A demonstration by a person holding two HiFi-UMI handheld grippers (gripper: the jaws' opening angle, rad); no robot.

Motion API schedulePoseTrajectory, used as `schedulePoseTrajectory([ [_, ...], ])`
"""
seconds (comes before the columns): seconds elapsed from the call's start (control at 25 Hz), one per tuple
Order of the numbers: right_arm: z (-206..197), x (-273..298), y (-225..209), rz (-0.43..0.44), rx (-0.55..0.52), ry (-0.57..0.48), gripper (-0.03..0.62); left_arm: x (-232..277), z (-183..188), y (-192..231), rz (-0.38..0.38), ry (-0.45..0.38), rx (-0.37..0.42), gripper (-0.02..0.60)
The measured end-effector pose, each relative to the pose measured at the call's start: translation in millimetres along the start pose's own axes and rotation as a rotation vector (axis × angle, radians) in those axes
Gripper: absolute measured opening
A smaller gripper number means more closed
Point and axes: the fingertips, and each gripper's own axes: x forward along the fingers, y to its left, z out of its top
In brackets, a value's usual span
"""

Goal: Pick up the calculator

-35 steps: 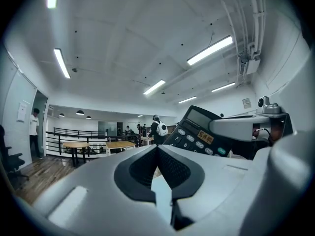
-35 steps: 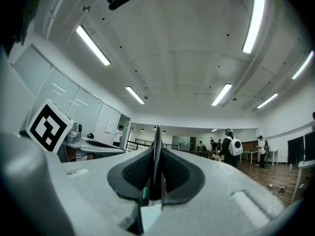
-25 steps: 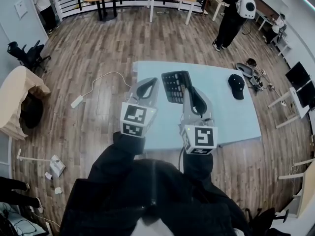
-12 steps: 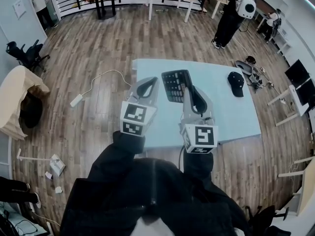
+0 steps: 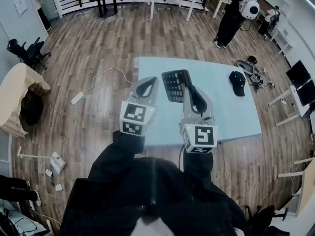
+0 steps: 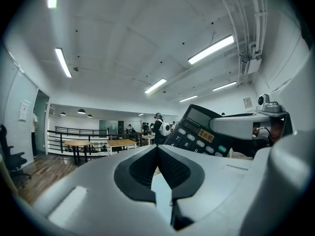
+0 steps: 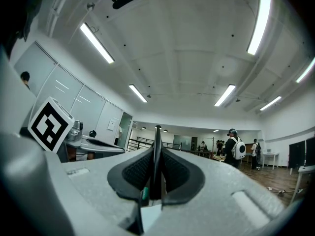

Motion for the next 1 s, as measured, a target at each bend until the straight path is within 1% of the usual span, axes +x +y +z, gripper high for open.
schedulePoseTrajectory([
  [0.52,-5,2,14,0.017,0.004,0.017,0.047,-10,-7,9,0.012,0.012,-0.011,0.002],
  [0.72,-4,4,18,0.023,0.009,0.022,0.048,-12,-9,10,0.007,0.023,-0.038,0.001],
  [0.88,-6,4,21,0.033,0.004,0.023,0.048,-11,-9,11,0.012,0.016,-0.035,0.001],
  [1.0,-6,4,22,0.032,0.000,0.022,0.048,-11,-12,9,0.002,0.016,-0.053,0.001],
])
